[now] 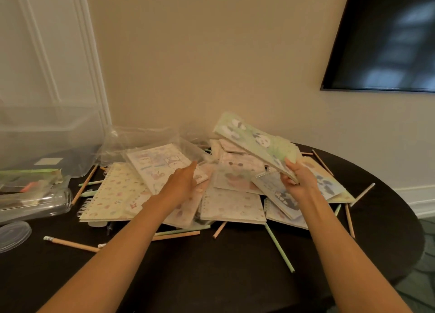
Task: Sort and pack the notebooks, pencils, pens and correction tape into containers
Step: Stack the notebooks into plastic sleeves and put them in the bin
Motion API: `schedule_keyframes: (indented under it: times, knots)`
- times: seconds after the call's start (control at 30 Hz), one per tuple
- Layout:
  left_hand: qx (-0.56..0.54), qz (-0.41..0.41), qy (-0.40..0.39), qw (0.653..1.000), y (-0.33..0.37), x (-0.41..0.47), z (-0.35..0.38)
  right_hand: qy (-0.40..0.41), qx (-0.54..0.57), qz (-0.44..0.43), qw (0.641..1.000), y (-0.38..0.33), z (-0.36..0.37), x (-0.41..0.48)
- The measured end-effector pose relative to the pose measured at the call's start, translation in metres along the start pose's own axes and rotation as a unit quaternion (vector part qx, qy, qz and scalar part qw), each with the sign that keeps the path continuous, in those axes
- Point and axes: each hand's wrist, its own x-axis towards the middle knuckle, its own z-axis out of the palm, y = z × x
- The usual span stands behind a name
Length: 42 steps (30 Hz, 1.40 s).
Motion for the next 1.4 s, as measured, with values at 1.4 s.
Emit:
schedule_keyframes:
  times: [1.4]
  knots:
    - [0.122, 0.069, -0.016, 0.99, -0.01, -0.026, -0.022, -0.12, -0.195, 0.134, 0.964, 0.086, 0.11, -0.081]
